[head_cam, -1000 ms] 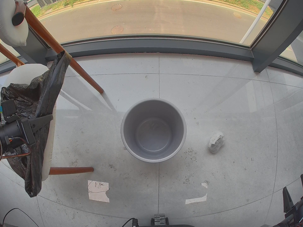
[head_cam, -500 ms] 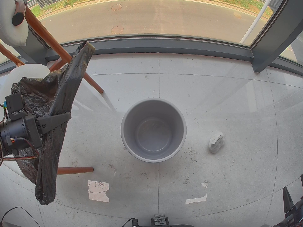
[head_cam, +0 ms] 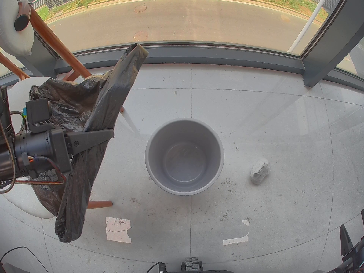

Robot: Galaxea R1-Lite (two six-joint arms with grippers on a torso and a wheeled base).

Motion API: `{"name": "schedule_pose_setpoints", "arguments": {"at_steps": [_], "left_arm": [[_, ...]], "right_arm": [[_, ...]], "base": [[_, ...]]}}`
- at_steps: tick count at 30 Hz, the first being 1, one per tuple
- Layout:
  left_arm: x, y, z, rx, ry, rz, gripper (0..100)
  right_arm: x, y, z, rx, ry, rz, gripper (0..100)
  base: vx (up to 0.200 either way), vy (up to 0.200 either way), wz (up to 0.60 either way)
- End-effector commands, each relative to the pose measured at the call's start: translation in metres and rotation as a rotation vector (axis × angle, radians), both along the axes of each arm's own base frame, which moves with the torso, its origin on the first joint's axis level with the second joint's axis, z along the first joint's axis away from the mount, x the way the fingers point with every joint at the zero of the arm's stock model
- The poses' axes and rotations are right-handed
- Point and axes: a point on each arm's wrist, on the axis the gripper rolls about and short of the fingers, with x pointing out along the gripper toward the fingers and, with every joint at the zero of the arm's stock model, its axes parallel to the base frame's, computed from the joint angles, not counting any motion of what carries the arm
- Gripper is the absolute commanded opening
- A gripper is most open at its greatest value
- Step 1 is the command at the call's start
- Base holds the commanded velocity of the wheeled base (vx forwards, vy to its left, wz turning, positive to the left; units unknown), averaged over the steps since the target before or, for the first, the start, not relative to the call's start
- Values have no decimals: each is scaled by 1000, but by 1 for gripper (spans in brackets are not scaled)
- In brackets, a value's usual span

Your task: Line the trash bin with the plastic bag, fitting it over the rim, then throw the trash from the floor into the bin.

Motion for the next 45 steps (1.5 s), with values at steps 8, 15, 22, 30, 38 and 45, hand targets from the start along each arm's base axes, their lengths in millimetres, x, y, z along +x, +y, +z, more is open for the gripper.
{"name": "schedule_pose_setpoints", "arguments": {"at_steps": [8,15,22,30,38,45], "left_arm": [[37,-48,0,16,37,-123,0],[44,-73,-7,29,61,-188,0],[52,-93,-15,43,81,-233,0],[63,-108,-14,42,75,-248,0],[66,-110,-14,41,68,-250,0],[58,-117,0,25,34,-271,0]], "right_arm": [[0,0,-5,4,7,1,100],[0,0,-5,4,6,1,100],[0,0,-5,4,6,1,100],[0,0,-5,4,6,1,100],[0,0,-5,4,6,1,100],[0,0,-5,2,6,1,100]], "base": [[0,0,0],[0,0,0],[0,0,0],[0,0,0],[0,0,0],[0,0,0]]}}
